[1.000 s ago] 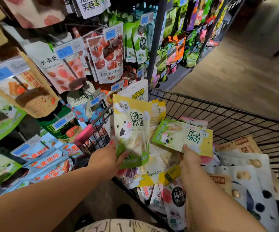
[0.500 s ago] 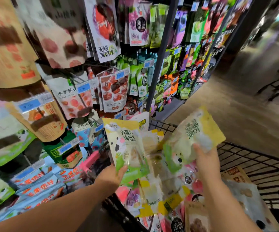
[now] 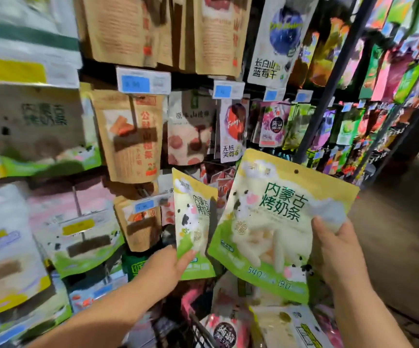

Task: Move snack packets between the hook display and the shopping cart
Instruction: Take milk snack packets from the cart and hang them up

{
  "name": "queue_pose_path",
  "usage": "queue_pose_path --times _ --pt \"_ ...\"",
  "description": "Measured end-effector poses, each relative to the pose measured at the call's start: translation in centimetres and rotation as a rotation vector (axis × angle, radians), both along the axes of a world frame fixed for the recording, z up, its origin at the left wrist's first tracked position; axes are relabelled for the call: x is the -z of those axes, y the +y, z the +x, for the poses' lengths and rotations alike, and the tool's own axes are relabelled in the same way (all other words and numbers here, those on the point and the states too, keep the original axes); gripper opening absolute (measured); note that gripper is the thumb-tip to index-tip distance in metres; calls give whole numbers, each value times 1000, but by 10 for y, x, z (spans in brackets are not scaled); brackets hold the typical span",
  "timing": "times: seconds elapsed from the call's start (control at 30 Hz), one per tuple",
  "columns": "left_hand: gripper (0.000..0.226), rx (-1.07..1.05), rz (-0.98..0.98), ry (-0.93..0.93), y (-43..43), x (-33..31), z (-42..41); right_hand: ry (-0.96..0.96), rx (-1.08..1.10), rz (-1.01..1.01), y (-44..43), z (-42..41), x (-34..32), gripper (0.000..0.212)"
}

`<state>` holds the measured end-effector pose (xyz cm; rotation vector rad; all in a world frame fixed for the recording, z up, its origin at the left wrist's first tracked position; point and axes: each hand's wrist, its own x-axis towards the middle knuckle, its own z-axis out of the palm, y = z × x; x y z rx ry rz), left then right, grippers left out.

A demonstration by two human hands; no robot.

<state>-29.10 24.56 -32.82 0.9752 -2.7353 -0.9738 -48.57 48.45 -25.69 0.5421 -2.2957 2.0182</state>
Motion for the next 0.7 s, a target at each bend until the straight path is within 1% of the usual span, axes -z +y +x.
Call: queue_pose_path --times 0.07,0.1,0.13,0.17,0.2,0.27,0.3,0.33,0.37,0.4,0.43,0.5,0.6,0.67,0.7 --pt "68 -18 -9 13 -14 -15 16 12 -96 17 -26 6 -6 11" --pt "69 -17 -18 46 -20 -24 24 9 -128 30 -40 10 -9 14" --pt "62 -19 -18 83 -25 -31 34 3 -168 36 -55 14 -9 12" --pt "50 -13 2 127 -29 -37 42 14 -225 43 -70 16 -7 7" --pt "37 1 28 191 -32 -41 50 -14 -268 75 -85 19 -3 16" --pt "18 35 58 298 -38 -47 64 -1 -338 93 -106 22 6 57" --pt "16 36 72 343 -41 -50 71 2 -385 92 -117 24 6 60" --pt "16 27 74 375 -45 -52 78 -10 -428 80 -128 34 0 42" --pt "18 14 70 408 -47 -55 84 -2 -461 53 -138 40 -5 20" --pt "19 3 59 418 -50 -58 90 -16 -499 31 -146 43 -7 13" --pt "20 -4 45 427 -52 -60 96 -11 -512 11 -154 47 -8 16" --pt "19 -13 20 437 -56 -63 108 1 -556 -10 -166 53 -11 16" --pt "13 -57 -49 438 -65 -58 122 -27 -612 -28 -181 62 -13 22" --pt "23 -94 -59 466 -67 -58 131 -109 -721 -89 -187 67 -15 23" --pt "31 -109 -66 497 -68 -60 135 -152 -793 -108 -188 69 -17 28"
